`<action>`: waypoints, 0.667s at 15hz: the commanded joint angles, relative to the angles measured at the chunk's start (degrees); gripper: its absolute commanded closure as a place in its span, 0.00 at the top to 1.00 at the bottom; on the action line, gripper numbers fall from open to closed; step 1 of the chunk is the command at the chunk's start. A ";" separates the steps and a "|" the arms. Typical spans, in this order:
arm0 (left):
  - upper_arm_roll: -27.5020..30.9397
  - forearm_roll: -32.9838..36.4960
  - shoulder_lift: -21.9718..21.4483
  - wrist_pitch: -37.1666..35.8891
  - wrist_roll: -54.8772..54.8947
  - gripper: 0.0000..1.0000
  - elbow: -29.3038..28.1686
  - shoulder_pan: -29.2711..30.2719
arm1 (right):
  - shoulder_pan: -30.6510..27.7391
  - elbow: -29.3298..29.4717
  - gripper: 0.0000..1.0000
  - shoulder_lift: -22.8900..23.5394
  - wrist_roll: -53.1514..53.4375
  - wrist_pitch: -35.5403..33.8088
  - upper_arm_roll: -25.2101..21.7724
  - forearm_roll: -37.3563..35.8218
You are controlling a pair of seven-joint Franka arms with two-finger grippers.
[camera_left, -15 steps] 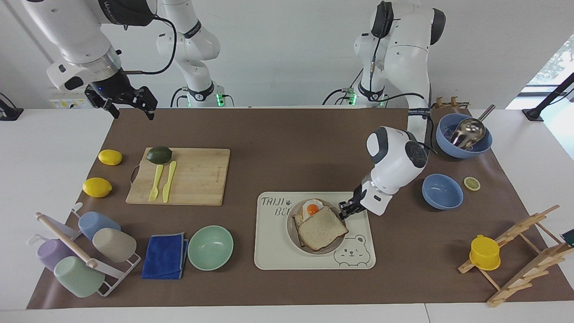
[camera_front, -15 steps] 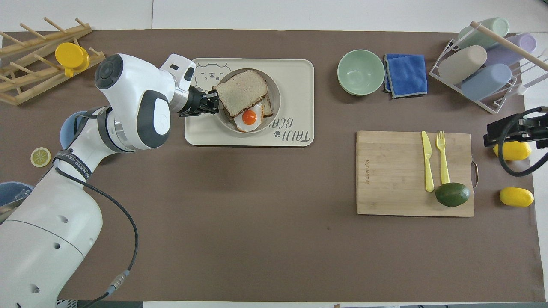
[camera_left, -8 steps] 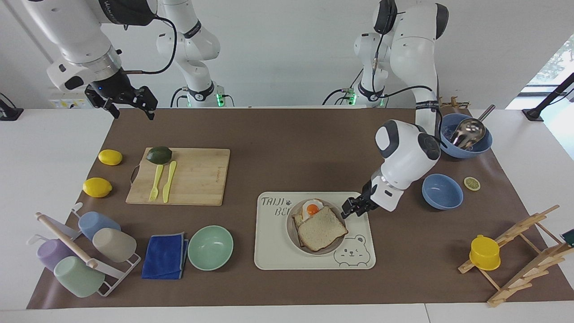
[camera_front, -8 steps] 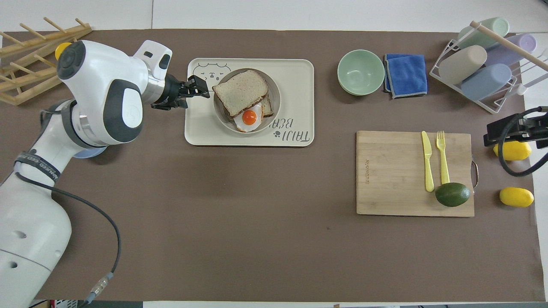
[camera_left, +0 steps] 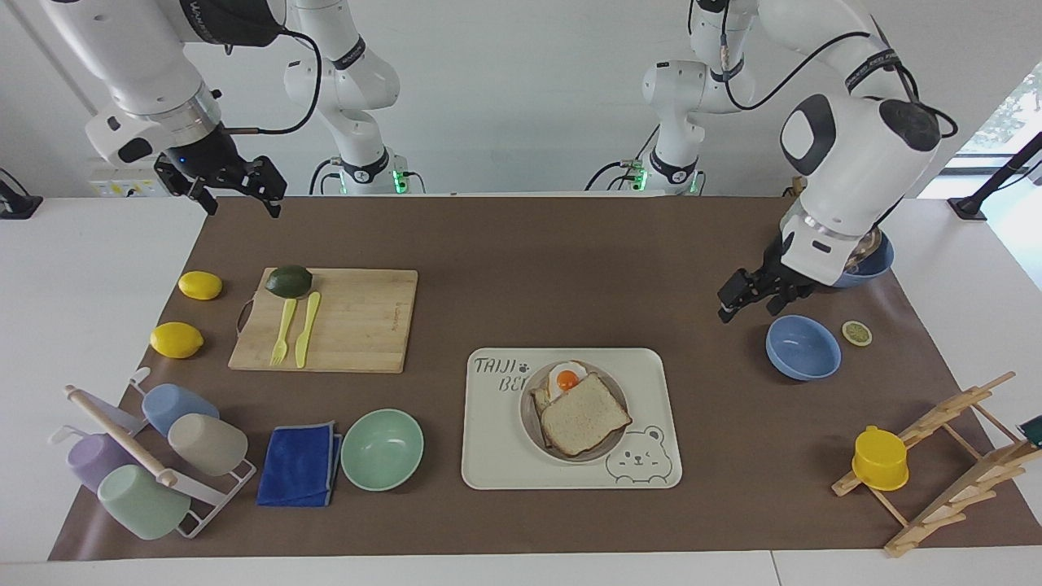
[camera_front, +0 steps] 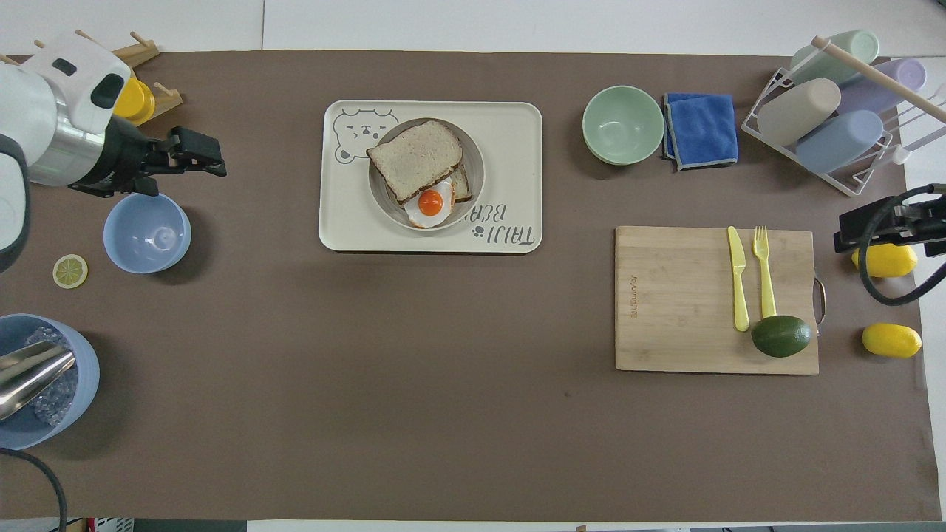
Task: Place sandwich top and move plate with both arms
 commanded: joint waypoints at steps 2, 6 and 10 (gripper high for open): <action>0.00 2.64 -6.95 -9.41 1.21 1.00 -0.91 1.42 | -0.73 -0.02 1.00 -0.56 -1.28 -0.14 0.56 0.77; -0.70 5.70 -11.17 -17.51 4.46 1.00 -0.82 0.89 | -0.81 -0.02 1.00 -0.56 -1.37 -0.14 0.56 0.95; -1.32 5.99 -11.97 -22.09 8.50 1.00 -2.22 0.71 | -0.81 -0.02 1.00 -0.47 -1.28 -0.05 0.56 1.21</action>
